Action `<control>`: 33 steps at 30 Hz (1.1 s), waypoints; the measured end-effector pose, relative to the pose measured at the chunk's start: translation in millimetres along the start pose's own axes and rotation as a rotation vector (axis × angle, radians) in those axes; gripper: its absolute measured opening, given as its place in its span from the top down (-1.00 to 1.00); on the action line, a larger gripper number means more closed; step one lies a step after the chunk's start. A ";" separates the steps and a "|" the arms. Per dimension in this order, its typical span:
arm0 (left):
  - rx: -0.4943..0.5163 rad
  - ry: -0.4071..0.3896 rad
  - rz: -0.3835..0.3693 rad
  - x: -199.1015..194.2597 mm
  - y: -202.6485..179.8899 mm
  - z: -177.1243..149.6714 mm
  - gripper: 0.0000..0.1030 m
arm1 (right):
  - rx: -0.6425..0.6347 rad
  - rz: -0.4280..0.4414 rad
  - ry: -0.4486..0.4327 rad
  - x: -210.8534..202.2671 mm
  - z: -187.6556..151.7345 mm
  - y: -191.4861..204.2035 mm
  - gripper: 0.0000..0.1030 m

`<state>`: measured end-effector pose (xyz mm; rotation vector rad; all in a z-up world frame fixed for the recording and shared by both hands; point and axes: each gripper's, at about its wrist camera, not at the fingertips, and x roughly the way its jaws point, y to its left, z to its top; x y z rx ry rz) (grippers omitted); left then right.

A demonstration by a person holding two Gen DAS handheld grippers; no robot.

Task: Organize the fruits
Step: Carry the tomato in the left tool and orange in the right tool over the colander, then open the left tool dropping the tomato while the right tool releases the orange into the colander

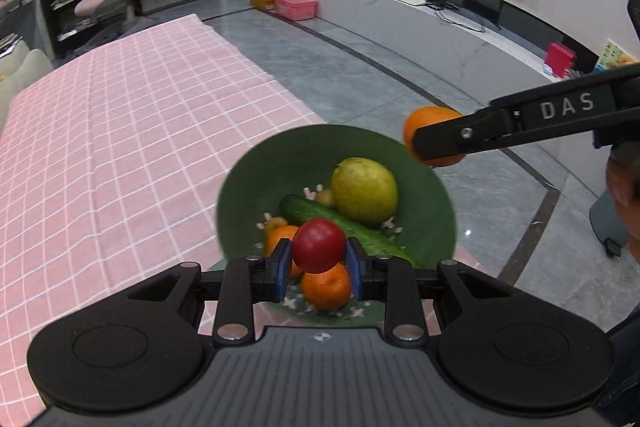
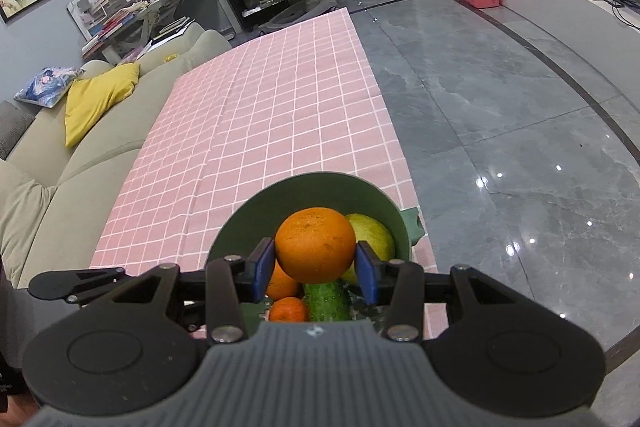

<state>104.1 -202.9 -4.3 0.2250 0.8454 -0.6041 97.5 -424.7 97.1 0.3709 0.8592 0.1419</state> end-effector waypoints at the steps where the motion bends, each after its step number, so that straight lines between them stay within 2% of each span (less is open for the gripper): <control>1: 0.002 0.001 -0.002 0.8 -0.9 0.5 0.37 | -0.001 0.000 0.001 -0.2 0.3 0.4 0.22; 8: 0.000 -0.001 -0.005 5.9 -4.6 5.6 0.37 | 0.000 -0.002 0.004 1.0 4.0 -1.3 0.22; 13: 0.012 0.001 0.027 15.4 2.3 19.1 0.37 | -0.016 0.015 0.010 4.6 15.1 7.0 0.22; 22: 0.008 0.064 0.048 58.6 13.7 24.9 0.37 | -0.101 0.066 0.162 74.9 45.2 22.9 0.22; 28: -0.008 0.116 0.067 85.8 19.7 23.5 0.37 | -0.118 0.062 0.260 127.1 45.9 19.1 0.21; 33: -0.016 0.134 0.061 95.1 20.9 21.5 0.37 | -0.133 0.054 0.306 153.1 43.3 17.1 0.21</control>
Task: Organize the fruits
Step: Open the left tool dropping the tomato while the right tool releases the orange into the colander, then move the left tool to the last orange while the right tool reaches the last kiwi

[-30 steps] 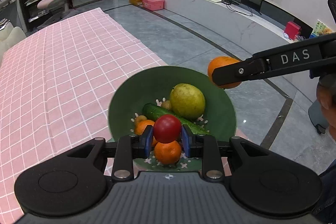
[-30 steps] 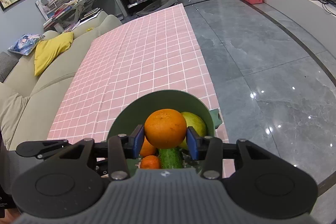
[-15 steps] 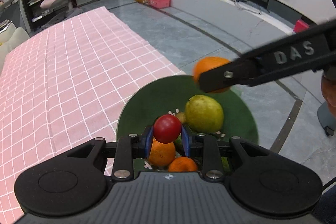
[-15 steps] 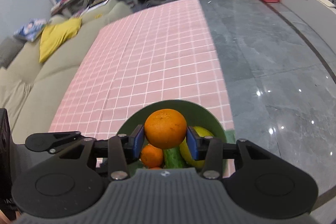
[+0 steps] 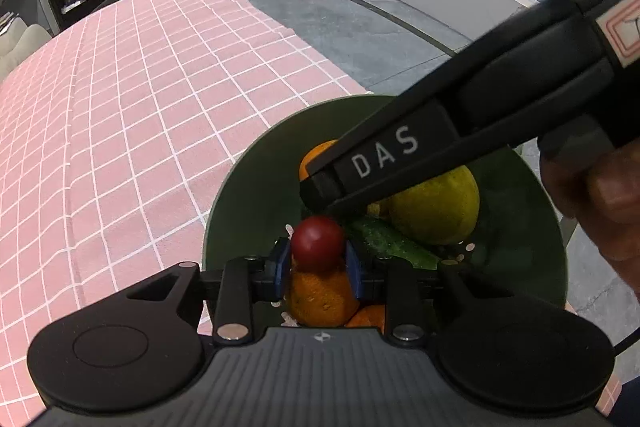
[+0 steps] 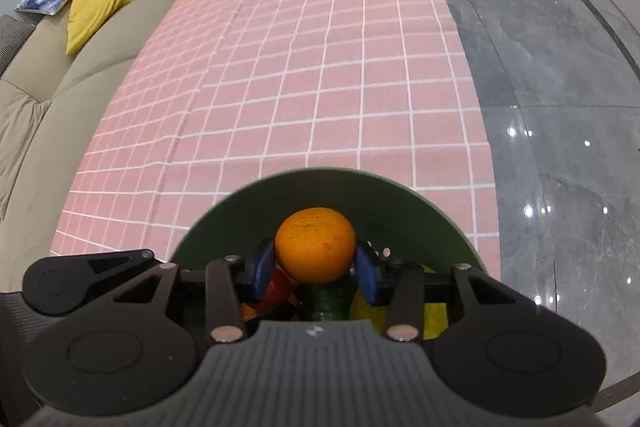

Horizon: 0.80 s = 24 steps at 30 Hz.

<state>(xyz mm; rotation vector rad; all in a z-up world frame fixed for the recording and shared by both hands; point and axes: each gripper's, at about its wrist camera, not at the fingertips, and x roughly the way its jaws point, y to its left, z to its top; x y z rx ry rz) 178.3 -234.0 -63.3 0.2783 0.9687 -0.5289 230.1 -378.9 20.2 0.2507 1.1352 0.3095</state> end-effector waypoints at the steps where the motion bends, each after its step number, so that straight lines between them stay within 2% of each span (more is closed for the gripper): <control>1: -0.007 0.002 -0.005 0.5 1.4 -0.5 0.37 | 0.003 0.005 0.000 1.6 -0.5 -0.8 0.21; 4: -0.019 -0.005 -0.014 -1.8 3.0 1.7 0.36 | 0.013 0.006 -0.008 3.6 -0.2 -1.7 0.20; 8: -0.012 -0.047 0.012 -18.5 1.6 2.6 -0.22 | 0.023 0.004 -0.039 -7.2 -0.4 -1.6 0.09; 13: -0.027 -0.128 0.007 -61.5 13.6 -9.1 -0.25 | 0.073 0.027 -0.141 -44.7 -2.1 -2.4 0.09; 17: -0.085 -0.171 0.016 -102.1 33.9 -39.2 -0.29 | 0.092 0.030 -0.214 -75.7 -16.4 2.8 0.09; 19: -0.109 -0.173 0.023 -119.1 46.9 -60.1 -0.37 | 0.086 0.010 -0.244 -86.9 -27.8 8.5 0.09; 24: -0.188 -0.133 0.083 -140.8 85.2 -107.8 -0.37 | 0.016 -0.077 -0.301 -103.2 -64.4 39.2 0.09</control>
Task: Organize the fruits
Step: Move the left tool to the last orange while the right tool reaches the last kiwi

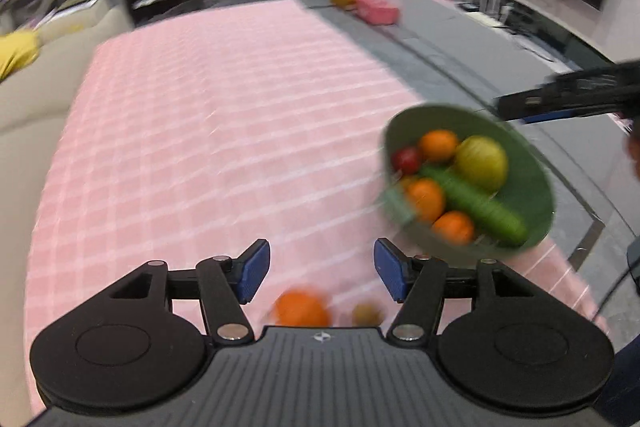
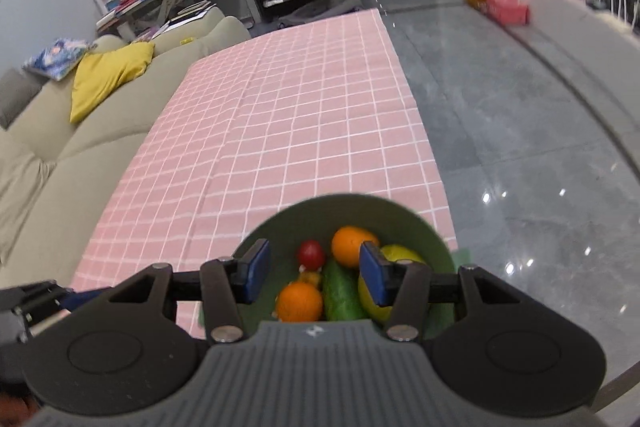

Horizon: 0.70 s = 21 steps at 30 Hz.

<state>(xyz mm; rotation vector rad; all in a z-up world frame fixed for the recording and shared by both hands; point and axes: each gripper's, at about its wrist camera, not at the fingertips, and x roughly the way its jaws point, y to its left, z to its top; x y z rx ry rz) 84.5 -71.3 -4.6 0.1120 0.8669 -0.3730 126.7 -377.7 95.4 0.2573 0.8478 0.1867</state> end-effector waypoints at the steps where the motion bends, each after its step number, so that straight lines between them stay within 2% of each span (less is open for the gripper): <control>1: -0.017 0.008 0.003 -4.9 7.4 -8.0 -0.37 | -0.020 -0.003 -0.010 -5.3 -7.7 8.4 0.09; 8: -0.100 0.038 -0.017 -6.3 33.3 -37.1 -0.37 | -0.148 0.057 -0.024 -22.2 -60.8 61.0 0.11; 14: -0.032 0.067 -0.047 11.3 23.4 -43.5 -0.37 | -0.239 0.068 0.084 7.7 -95.4 97.7 0.24; 21: 0.040 0.095 -0.034 35.1 21.3 -48.9 -0.36 | -0.279 0.047 0.172 49.9 -112.1 110.4 0.28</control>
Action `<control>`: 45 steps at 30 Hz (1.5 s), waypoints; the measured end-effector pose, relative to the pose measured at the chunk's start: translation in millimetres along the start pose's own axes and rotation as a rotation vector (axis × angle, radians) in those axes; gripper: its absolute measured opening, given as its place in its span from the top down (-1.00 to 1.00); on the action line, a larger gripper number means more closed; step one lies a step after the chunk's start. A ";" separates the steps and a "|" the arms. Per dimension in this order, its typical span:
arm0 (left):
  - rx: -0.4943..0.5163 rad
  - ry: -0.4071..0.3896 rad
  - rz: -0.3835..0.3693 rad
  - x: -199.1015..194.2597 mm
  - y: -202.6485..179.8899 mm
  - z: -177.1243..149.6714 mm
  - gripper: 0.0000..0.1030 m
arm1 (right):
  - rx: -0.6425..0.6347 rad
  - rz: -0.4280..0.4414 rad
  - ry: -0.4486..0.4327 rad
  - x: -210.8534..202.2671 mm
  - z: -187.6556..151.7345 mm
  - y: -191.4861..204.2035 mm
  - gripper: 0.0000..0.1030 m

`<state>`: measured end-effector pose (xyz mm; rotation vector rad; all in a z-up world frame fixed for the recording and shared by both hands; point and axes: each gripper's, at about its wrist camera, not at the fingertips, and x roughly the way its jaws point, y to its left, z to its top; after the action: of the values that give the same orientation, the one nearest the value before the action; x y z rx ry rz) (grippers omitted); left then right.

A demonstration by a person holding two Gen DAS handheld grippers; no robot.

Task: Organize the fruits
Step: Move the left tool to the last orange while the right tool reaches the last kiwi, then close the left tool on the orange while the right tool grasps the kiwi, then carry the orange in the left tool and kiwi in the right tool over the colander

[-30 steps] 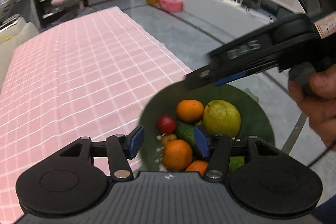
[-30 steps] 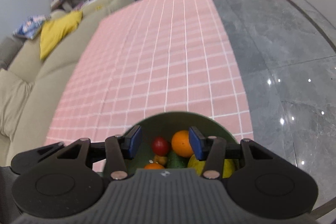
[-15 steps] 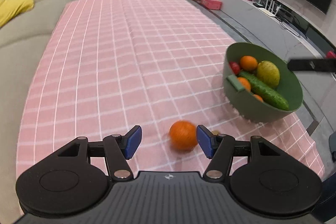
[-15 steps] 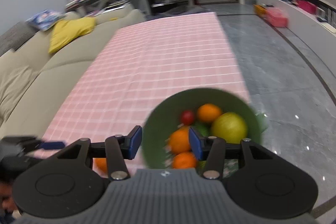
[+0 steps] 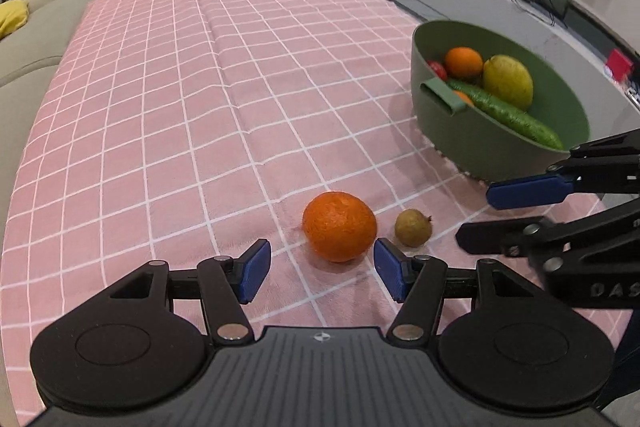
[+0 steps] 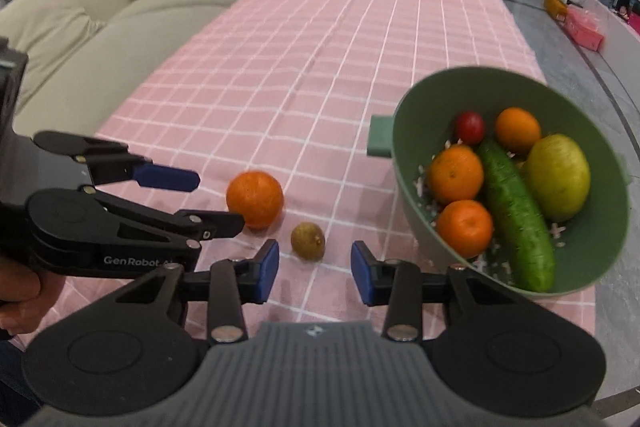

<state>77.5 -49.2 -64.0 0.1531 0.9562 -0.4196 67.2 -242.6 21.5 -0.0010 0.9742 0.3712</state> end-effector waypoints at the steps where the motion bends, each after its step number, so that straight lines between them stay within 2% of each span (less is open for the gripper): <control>1: 0.004 0.004 -0.001 2.2 0.6 0.3 -0.37 | 0.005 -0.002 0.009 4.7 1.2 -0.6 0.29; 4: 0.021 0.013 -0.013 9.4 1.4 1.5 -0.32 | 0.038 0.011 0.032 17.0 3.1 -3.3 0.29; 7: -0.015 0.011 -0.054 13.0 8.6 3.5 -0.31 | 0.042 0.013 0.051 26.6 6.0 -2.9 0.44; 14: -0.062 0.009 -0.105 16.7 20.2 10.5 -0.27 | 0.091 0.048 0.069 36.6 11.0 -7.7 0.50; 18: -0.070 0.027 -0.148 21.9 22.8 11.1 -0.26 | 0.139 0.102 0.086 40.9 10.0 -15.8 0.53; 22: -0.086 0.059 -0.207 30.1 28.1 10.9 -0.26 | 0.126 0.139 0.093 44.8 8.5 -17.3 0.60; 26: -0.079 0.056 -0.245 34.5 30.6 13.8 -0.23 | 0.167 0.186 0.104 50.1 9.5 -24.1 0.68; 31: -0.054 0.053 -0.300 43.4 35.8 22.8 -0.17 | 0.175 0.178 0.075 53.7 11.9 -28.7 0.55; 34: -0.047 0.055 -0.321 44.4 38.4 25.8 -0.01 | 0.223 0.205 0.066 58.5 11.1 -33.8 0.48; 38: -0.047 0.046 -0.298 41.0 43.2 23.8 0.01 | 0.217 0.212 0.045 63.4 10.1 -30.5 0.42; 41: -0.086 0.049 -0.308 35.2 53.5 20.3 0.01 | 0.158 0.174 0.028 65.1 10.4 -19.3 0.43; 43: -0.088 0.045 -0.292 30.7 57.3 18.2 0.01 | 0.121 0.156 0.020 65.5 10.5 -12.5 0.54; 45: -0.096 0.044 -0.278 26.7 61.1 17.5 0.01 | 0.105 0.151 0.017 67.7 12.2 -9.7 0.54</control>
<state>129.5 -6.5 -79.3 -0.0589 1.0428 -0.6263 114.2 -228.9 -27.8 0.1658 1.0131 0.4583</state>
